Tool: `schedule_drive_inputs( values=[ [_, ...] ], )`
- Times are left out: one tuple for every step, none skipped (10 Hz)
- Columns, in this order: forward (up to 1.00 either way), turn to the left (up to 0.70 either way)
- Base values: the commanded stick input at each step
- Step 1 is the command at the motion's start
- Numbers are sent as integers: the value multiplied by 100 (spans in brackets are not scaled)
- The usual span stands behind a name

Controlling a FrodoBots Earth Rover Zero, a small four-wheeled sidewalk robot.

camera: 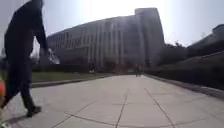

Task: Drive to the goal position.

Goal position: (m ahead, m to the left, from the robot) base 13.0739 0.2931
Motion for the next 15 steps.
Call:
schedule_drive_inputs(
  values=[
    [70, -1],
    [70, -1],
    [70, -1],
    [70, -1],
    [70, -1],
    [70, -1],
    [70, -1],
    [70, -1],
    [70, -1],
    [70, -1],
    [70, -1],
    [70, -1],
    [70, -1],
    [70, -1],
    [70, -1]
  ],
)
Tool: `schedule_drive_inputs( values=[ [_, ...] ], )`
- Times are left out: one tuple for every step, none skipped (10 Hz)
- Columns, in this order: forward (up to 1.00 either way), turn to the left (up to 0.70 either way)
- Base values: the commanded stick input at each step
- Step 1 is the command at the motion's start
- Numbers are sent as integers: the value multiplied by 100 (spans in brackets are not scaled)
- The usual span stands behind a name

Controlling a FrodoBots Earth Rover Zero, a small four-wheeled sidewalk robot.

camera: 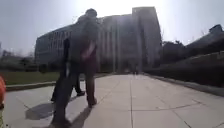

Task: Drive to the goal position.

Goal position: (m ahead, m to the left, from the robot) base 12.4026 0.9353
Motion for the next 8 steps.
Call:
schedule_drive_inputs(
  values=[
    [70, -1],
    [70, -1],
    [70, -1],
    [70, -1],
    [70, -1],
    [70, -1],
    [70, -1],
    [70, -1]
  ],
)
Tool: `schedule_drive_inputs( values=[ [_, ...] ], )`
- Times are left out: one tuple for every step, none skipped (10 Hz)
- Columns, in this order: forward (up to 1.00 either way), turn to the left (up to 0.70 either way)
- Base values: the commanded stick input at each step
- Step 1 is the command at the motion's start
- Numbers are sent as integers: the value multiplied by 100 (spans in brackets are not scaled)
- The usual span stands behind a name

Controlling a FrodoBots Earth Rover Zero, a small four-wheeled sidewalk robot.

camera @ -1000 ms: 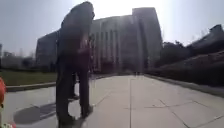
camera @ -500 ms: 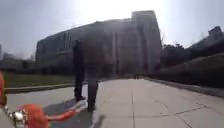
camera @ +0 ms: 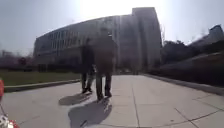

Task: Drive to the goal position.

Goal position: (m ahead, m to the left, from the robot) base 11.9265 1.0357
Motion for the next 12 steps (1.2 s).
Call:
schedule_drive_inputs(
  values=[
    [70, -1],
    [70, -1],
    [70, -1],
    [70, -1],
    [70, -1],
    [70, -1],
    [70, -16],
    [70, -36],
    [70, -36],
    [70, -36],
    [70, -36],
    [70, -36]
  ],
)
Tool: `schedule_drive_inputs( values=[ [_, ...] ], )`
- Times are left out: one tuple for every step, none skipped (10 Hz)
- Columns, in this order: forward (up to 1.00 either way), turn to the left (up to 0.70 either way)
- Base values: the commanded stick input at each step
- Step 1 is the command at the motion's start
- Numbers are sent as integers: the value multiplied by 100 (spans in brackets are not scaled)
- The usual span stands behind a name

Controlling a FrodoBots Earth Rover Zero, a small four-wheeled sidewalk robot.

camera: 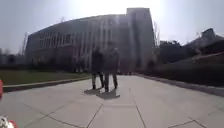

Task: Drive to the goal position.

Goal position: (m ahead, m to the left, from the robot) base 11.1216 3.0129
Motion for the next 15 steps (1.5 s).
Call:
schedule_drive_inputs(
  values=[
    [70, -36],
    [70, -36],
    [70, -36],
    [70, -33],
    [70, -28],
    [70, -22],
    [70, -17],
    [70, -12],
    [70, -6],
    [70, -1],
    [70, -1],
    [70, -1],
    [70, -1],
    [70, -1],
    [70, -1]
  ],
)
